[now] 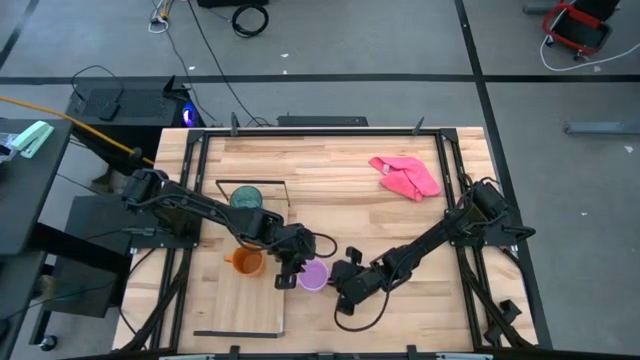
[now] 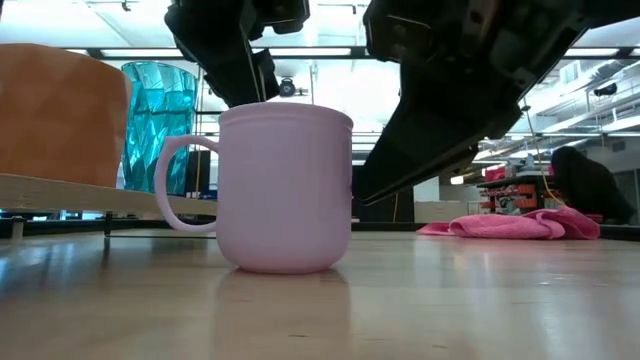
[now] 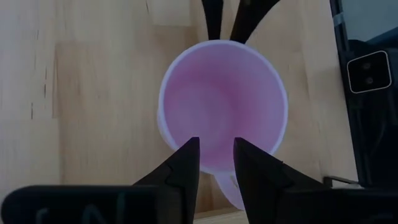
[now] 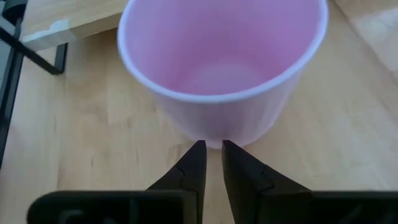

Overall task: Stack small to large cups/mugs on shelf
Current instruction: Put the light purple mug on the shelf

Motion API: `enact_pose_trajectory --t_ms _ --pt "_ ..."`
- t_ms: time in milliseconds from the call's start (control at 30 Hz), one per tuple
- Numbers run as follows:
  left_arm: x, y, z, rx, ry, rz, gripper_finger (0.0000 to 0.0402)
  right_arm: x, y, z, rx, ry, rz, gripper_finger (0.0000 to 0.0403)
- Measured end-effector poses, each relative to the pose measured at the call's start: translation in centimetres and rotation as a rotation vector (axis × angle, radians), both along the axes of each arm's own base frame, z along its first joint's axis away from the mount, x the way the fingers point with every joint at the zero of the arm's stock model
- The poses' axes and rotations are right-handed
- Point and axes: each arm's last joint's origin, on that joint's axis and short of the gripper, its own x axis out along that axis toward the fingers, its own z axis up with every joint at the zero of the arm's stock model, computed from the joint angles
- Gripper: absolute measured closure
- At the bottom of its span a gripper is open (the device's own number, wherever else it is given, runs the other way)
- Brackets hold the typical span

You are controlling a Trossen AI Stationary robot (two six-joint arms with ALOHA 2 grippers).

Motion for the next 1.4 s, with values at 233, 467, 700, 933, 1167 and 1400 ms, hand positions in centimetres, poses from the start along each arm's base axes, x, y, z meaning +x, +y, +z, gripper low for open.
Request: enact_pose_trajectory --t_ms 233,467,700,933,1167,1400 --pt "0.0 0.1 -0.2 0.009 0.018 0.029 0.0294 0.0 0.0 0.0 -0.001 -0.001 0.001 0.0344" --pt "-0.1 0.2 -0.3 0.029 0.025 0.045 0.0294 0.1 0.1 0.1 -0.001 -0.013 0.010 0.0344" --pt "0.3 0.2 -0.9 0.032 0.039 0.052 0.0294 0.2 0.1 0.2 -0.001 -0.027 0.022 0.0344" --pt "0.3 0.3 -1.7 0.038 0.072 0.056 0.0294 0.2 0.1 0.2 -0.006 -0.033 0.023 0.0344" --pt "0.3 0.3 -1.7 0.029 0.082 0.064 0.0294 0.2 0.1 0.2 -0.008 -0.032 0.024 0.0344" --pt "0.3 0.3 -1.7 0.028 0.081 0.062 0.0294 0.2 0.2 0.2 -0.006 -0.031 0.026 0.0344"
